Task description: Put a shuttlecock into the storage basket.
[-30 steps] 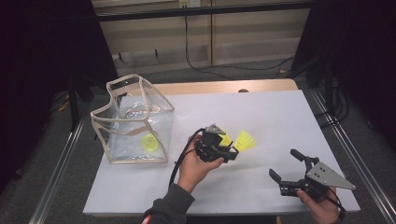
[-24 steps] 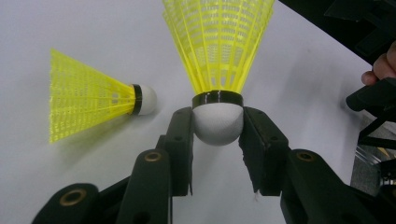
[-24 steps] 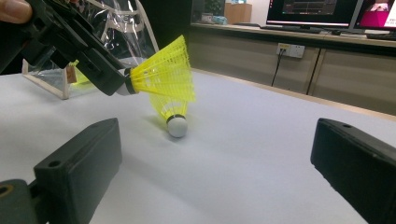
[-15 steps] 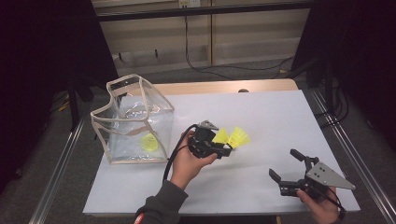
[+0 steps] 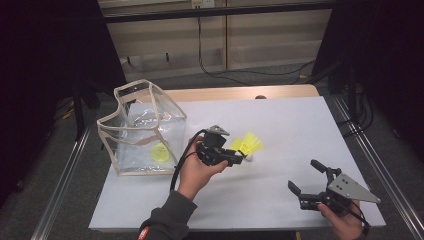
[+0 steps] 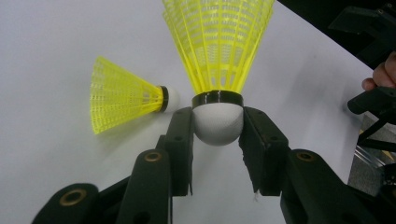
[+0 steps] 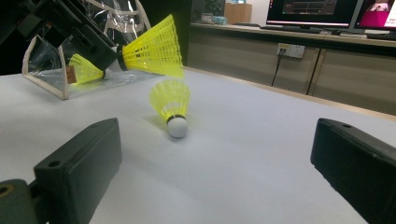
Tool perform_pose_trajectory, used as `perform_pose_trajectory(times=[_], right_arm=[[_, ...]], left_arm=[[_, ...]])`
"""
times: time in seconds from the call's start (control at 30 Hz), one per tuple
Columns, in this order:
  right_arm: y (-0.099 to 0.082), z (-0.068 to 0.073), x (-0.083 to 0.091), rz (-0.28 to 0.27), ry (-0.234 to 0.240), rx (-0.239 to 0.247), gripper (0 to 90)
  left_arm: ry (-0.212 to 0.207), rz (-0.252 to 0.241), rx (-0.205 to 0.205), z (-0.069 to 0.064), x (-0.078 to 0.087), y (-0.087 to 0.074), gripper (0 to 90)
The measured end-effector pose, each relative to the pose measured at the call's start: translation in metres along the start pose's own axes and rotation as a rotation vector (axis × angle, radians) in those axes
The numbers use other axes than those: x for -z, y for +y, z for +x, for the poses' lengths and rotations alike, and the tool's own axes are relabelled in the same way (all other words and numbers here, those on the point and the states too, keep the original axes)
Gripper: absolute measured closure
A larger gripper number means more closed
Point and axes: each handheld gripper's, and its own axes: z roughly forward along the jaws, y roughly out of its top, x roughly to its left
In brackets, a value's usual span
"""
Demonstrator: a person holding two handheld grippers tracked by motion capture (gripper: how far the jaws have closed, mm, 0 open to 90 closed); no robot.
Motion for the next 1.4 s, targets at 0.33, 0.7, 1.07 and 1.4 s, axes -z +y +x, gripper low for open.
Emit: perform_pose_trajectory(times=[0.33, 0.7, 1.07, 1.4], right_arm=[[0.0, 0.0, -0.001, 0.003, 0.003, 0.0, 1.9], [-0.001, 0.0, -0.001, 0.004, 0.0, -0.007, 1.8], [-0.001, 0.0, -0.002, 0.002, -0.004, -0.011, 1.8], [-0.001, -0.002, -0.002, 0.0, -0.012, -0.017, 1.9]], left_arm=[[0.011, -0.004, 0.005, 0.005, 0.007, 0.002, 65.0], [0.028, -0.003, 0.005, 0.008, 0.016, 0.004, 65.1], [0.039, -0.003, 0.012, 0.011, 0.023, 0.005, 65.1], [0.053, -0.006, 0.017, 0.013, 0.029, 0.008, 65.0]])
